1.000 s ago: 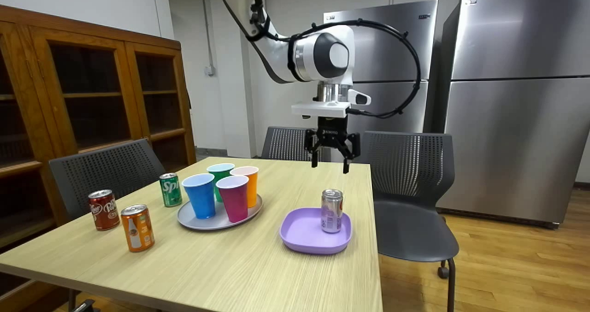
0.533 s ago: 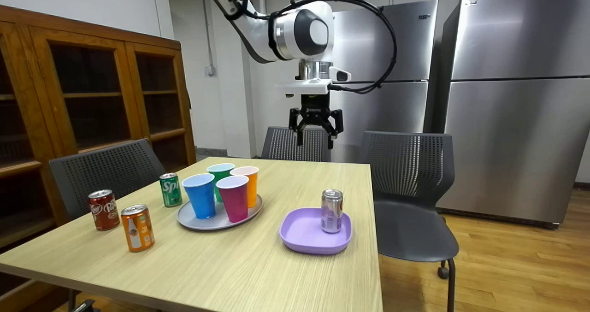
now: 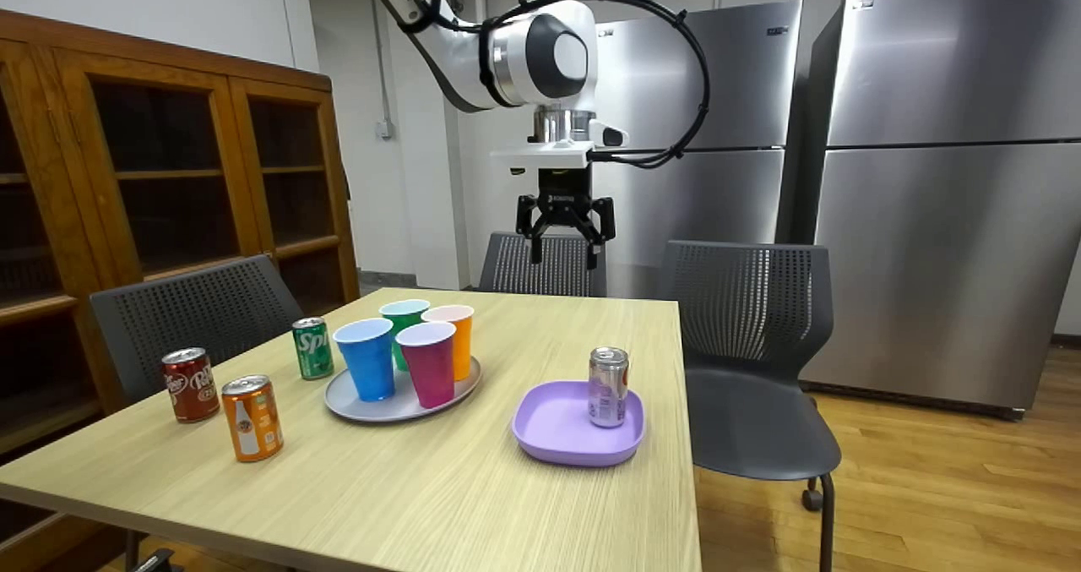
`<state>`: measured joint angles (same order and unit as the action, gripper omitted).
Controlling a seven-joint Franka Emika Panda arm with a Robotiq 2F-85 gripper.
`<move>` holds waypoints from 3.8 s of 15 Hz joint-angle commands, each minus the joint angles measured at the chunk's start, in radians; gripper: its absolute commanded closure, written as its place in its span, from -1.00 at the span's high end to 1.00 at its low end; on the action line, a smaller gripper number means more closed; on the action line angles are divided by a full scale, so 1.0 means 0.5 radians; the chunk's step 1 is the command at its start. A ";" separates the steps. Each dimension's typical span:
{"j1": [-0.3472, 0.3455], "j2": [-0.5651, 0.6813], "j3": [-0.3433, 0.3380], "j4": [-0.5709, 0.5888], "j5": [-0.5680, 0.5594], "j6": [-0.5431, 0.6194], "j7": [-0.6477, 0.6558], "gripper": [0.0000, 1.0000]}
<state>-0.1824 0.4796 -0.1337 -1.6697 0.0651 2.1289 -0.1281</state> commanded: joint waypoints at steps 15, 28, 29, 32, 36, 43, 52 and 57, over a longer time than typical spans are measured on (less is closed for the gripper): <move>0.003 0.007 0.045 -0.002 -0.021 0.046 0.003 1.00; 0.250 -0.083 0.195 -0.035 -0.098 0.087 0.002 1.00; 0.274 -0.087 0.211 -0.035 -0.110 0.089 -0.003 1.00; 0.352 -0.107 0.265 -0.034 -0.147 0.079 -0.015 1.00; 0.447 -0.131 0.335 -0.043 -0.195 0.089 -0.031 1.00; 0.600 -0.102 0.451 -0.011 -0.260 0.155 -0.063 1.00; 0.796 -0.005 0.572 0.054 -0.357 0.185 -0.074 1.00; 0.862 0.128 0.596 0.103 -0.360 0.243 -0.057 1.00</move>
<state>0.2383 0.4943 0.1564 -1.6621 -0.0919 2.2368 -0.1477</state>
